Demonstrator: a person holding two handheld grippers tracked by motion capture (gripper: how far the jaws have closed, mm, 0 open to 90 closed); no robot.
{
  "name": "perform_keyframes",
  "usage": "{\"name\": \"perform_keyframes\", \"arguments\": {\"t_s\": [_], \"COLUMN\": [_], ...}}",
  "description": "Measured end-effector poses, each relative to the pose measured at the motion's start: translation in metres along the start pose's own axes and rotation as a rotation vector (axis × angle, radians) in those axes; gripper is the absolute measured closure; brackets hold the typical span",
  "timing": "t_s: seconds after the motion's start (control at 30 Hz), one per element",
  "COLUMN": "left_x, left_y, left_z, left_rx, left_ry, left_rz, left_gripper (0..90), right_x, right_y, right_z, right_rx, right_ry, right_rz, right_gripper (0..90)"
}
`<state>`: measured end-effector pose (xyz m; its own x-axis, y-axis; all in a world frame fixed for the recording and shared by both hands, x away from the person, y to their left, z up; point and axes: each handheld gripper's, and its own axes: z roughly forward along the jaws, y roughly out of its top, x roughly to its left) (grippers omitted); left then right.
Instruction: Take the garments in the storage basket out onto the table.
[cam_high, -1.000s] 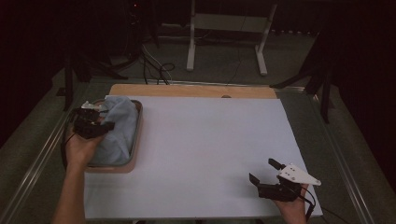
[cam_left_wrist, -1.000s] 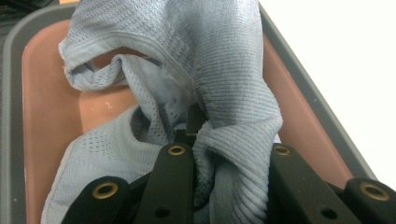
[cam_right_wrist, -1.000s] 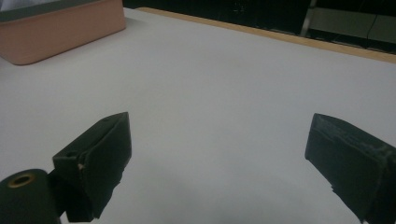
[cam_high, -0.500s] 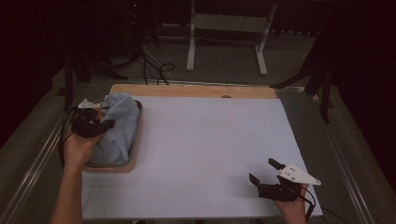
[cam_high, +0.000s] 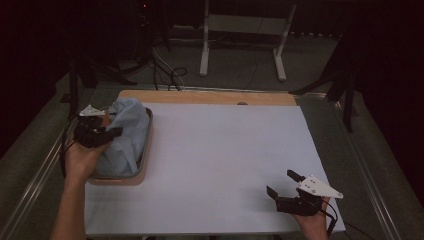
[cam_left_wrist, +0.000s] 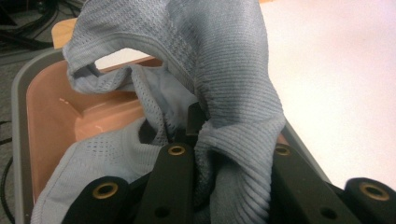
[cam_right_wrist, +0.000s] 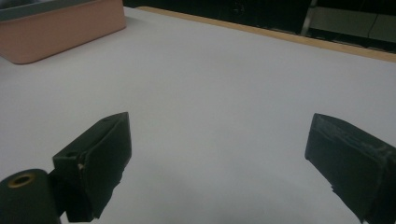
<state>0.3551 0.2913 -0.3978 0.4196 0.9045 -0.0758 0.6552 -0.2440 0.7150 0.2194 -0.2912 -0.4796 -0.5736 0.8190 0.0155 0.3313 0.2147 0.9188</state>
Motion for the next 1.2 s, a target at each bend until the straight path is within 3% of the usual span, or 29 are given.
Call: {"name": "perform_keyframes", "arguments": {"t_s": [1.2], "left_x": [-0.004], "left_y": [0.008], "left_z": [-0.018], "left_rx": [-0.102], "left_ry": [-0.076], "left_rz": [-0.004], "left_gripper": [80.5], "right_x": [0.0], "right_y": [0.0], "right_z": [0.001], "right_rx": [0.004], "right_ry": [0.002], "right_rz": [-0.002], "right_gripper": [7.2]}}
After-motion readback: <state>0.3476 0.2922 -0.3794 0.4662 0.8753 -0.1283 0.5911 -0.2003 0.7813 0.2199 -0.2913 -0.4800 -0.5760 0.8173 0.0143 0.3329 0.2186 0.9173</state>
